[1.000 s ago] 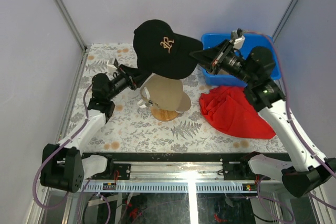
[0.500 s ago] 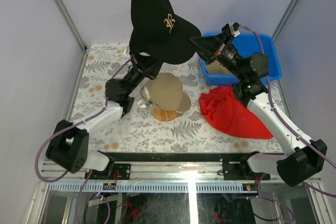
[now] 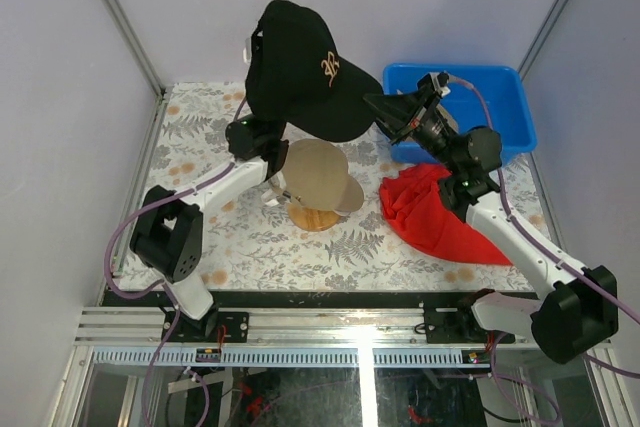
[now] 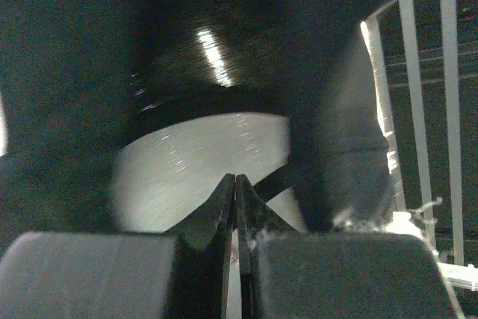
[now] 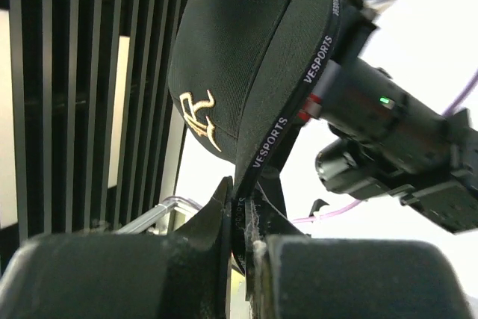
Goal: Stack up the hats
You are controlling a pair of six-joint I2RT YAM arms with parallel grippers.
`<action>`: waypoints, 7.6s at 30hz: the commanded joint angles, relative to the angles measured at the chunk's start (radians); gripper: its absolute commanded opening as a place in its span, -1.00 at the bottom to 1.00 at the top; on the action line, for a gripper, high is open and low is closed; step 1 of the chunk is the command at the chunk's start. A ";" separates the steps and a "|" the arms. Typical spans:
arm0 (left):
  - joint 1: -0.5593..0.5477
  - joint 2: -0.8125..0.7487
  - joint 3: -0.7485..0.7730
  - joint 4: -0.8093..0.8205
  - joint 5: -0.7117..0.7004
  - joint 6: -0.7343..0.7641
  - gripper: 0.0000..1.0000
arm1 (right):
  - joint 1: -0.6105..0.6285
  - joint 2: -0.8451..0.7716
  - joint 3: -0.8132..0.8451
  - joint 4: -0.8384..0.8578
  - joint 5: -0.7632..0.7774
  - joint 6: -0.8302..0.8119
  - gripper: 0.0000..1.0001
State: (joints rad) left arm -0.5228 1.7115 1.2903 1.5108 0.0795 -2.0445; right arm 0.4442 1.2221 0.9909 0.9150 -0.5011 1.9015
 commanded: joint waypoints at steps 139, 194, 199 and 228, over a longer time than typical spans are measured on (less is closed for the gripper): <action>0.414 -0.323 -0.377 -1.677 0.389 1.210 -1.00 | -0.363 0.023 0.056 -0.196 -0.562 -0.050 -1.00; 0.447 -0.262 -0.539 -1.563 0.415 1.207 -1.00 | -0.126 0.239 -0.664 0.441 -0.200 0.081 -1.00; 0.448 -0.269 -0.563 -1.555 0.419 1.205 -1.00 | -0.125 0.255 -0.714 0.457 -0.209 0.053 -1.00; 0.451 -0.312 -0.594 -1.541 0.462 1.191 -1.00 | -0.125 0.206 -0.600 -0.184 -0.281 -0.496 -1.00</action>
State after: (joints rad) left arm -0.0856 1.4258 0.7147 -0.0139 0.5426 -0.8692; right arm 0.3096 1.4609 0.3386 1.0782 -0.7155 1.6325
